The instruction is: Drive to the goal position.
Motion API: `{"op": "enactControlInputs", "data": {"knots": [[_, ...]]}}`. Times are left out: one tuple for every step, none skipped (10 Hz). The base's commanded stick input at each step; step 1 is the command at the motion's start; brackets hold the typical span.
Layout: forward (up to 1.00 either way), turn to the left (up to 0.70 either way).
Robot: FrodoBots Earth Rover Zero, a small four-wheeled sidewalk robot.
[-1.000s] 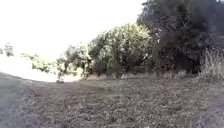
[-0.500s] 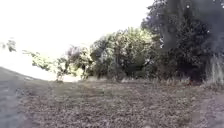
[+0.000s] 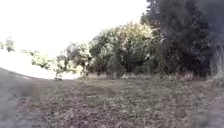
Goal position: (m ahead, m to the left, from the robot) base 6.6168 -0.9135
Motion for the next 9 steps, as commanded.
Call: {"op": "enactControlInputs", "data": {"knots": [[0.7, 0.0], [0.7, 0.0], [0.7, 0.0], [0.7, 0.0], [0.7, 0.0], [0.7, 0.0], [0.7, 0.0], [0.7, 0.0], [0.7, 0.0]]}}
